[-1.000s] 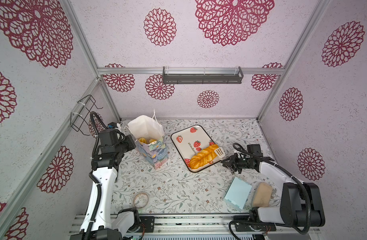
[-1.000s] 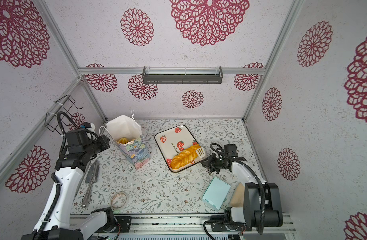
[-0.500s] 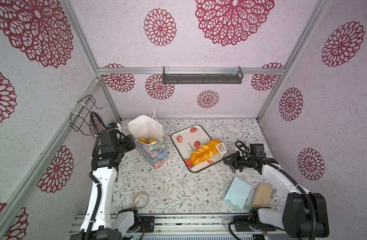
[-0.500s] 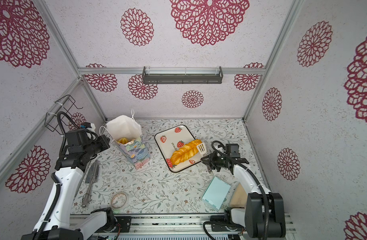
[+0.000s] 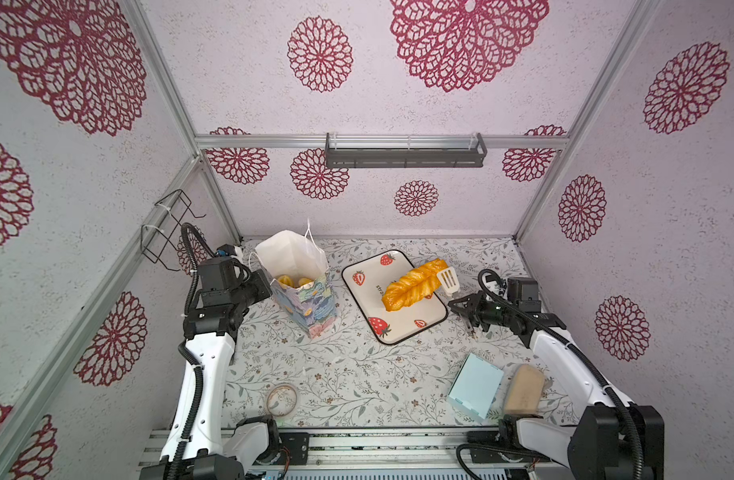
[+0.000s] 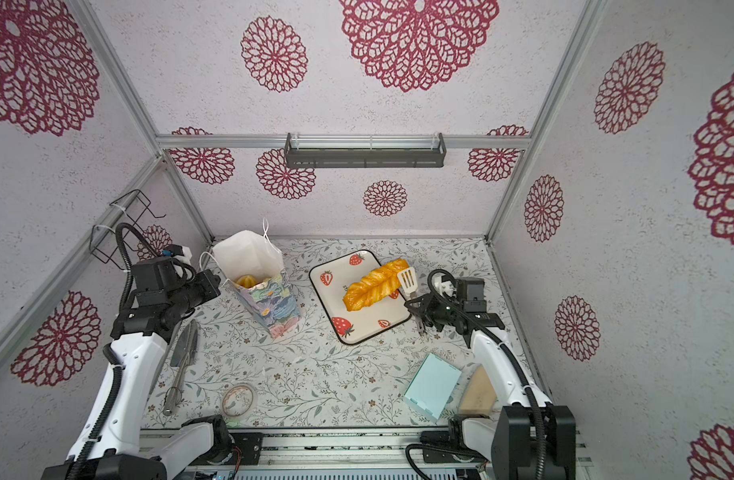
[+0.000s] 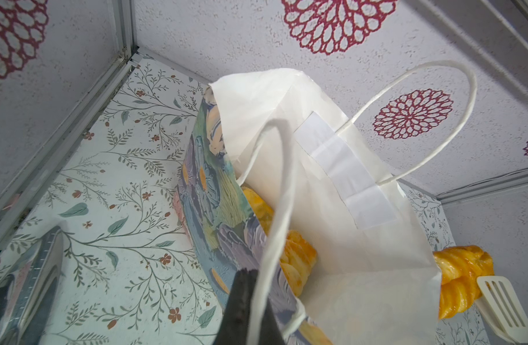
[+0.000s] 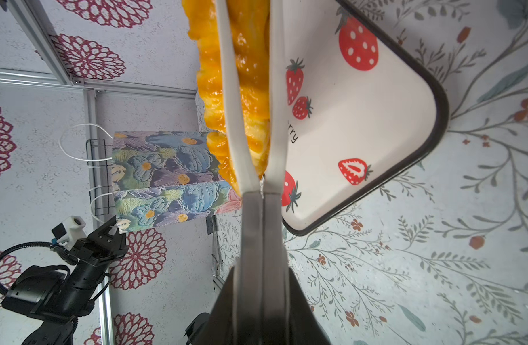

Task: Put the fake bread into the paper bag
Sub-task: 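Close the tongs on the twisted bread and lift it off the tray, then carry the twisted bread in the tongs over the paper bag mouth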

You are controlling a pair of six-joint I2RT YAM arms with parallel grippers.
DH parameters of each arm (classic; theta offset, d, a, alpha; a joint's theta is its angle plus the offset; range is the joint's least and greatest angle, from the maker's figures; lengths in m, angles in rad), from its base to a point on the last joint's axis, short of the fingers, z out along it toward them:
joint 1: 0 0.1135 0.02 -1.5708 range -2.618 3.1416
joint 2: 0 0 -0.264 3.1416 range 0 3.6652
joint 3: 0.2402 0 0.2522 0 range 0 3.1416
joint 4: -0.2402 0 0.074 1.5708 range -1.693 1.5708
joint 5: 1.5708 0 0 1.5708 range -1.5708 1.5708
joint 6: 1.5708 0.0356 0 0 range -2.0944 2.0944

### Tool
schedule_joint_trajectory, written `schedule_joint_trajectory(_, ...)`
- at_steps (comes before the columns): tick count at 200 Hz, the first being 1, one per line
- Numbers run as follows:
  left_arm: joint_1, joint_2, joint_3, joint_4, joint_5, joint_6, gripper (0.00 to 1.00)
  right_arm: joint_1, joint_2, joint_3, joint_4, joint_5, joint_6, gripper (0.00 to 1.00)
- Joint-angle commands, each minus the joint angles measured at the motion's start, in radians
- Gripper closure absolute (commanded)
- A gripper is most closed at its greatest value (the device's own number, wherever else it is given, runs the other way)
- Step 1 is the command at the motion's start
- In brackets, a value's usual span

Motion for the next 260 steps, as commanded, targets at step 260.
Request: schedule_joint_trajectory(260, 0.0, 0.006, 0.001, 0.006, -0.007, -0.002, 1.0, 0.192, 0.083, 0.553, 0.107, 0.152, -0.099, 0.83)
